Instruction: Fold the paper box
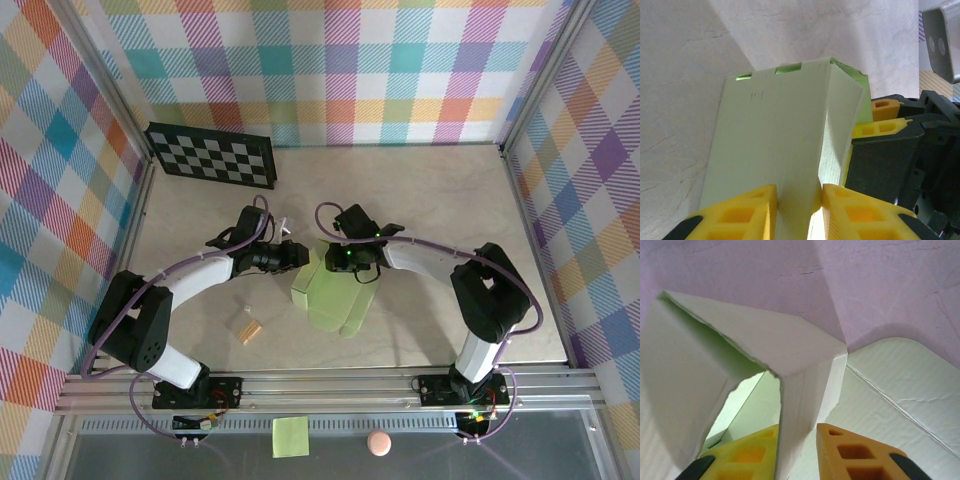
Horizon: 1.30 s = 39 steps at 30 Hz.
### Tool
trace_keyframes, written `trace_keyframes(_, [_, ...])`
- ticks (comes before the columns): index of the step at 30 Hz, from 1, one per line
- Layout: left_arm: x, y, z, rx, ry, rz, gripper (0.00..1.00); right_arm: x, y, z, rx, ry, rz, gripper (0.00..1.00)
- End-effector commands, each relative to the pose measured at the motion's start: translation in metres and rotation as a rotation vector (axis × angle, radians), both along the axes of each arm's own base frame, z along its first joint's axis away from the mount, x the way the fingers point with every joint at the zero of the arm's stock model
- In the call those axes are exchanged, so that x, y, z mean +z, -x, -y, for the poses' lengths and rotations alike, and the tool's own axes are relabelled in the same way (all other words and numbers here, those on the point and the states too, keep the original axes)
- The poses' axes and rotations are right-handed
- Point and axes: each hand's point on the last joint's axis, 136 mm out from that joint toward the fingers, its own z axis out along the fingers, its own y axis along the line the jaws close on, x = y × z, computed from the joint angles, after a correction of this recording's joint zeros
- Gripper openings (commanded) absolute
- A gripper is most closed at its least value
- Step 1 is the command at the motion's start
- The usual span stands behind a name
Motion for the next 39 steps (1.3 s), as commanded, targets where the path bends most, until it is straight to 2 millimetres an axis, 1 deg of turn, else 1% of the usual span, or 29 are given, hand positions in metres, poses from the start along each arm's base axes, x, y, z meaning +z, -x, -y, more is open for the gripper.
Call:
trace_keyframes(1, [-0.021,0.013,-0.010,-0.001,-0.094,-0.070,0.29,0.030,-0.001,-0.001,0.042,-0.037,0.089,0.28])
trace_keyframes(3, [-0.022,0.013,-0.011,-0.001,-0.100,-0.072,0.29,0.047,0.000,0.002,0.089,-0.057,0.135,0.35])
trace_keyframes(6, [-0.023,0.012,-0.011,-0.002,-0.104,-0.074,0.29,0.065,0.003,0.009,0.175,-0.085,0.190,0.44])
trace_keyframes(8, [-0.023,0.012,-0.011,-0.003,-0.105,-0.074,0.29,0.072,0.002,0.016,0.221,-0.105,0.212,0.47])
trace_keyframes(11, [-0.022,0.012,-0.011,-0.004,-0.104,-0.073,0.29,0.079,-0.004,0.026,0.336,-0.164,0.271,0.47])
trace_keyframes(14, [-0.022,0.013,-0.012,-0.005,-0.108,-0.075,0.29,0.088,-0.010,0.034,0.495,-0.172,0.409,0.49])
trace_keyframes(16, [-0.022,0.013,-0.012,-0.005,-0.113,-0.074,0.29,0.091,-0.012,0.038,0.620,-0.167,0.515,0.55])
trace_keyframes(19, [-0.023,0.013,-0.013,-0.002,-0.115,-0.073,0.29,0.083,-0.014,0.043,0.796,-0.132,0.618,0.58])
trace_keyframes(21, [-0.025,0.014,-0.013,-0.001,-0.112,-0.078,0.29,0.071,-0.017,0.043,0.889,-0.091,0.671,0.59])
trace_keyframes(24, [-0.025,0.014,-0.013,-0.001,-0.112,-0.079,0.29,0.060,-0.019,0.037,1.003,-0.098,0.707,0.59])
trace_keyframes(30, [-0.025,0.014,-0.011,-0.009,-0.104,-0.086,0.29,0.045,-0.035,0.021,1.093,-0.139,0.742,0.58])
trace_keyframes(36, [-0.022,0.015,-0.010,-0.012,-0.097,-0.079,0.29,0.025,-0.034,0.005,1.178,-0.165,0.708,0.54])
trace_keyframes(39, [-0.022,0.015,-0.010,-0.018,-0.100,-0.081,0.29,0.021,-0.031,-0.002,1.199,-0.171,0.709,0.52])
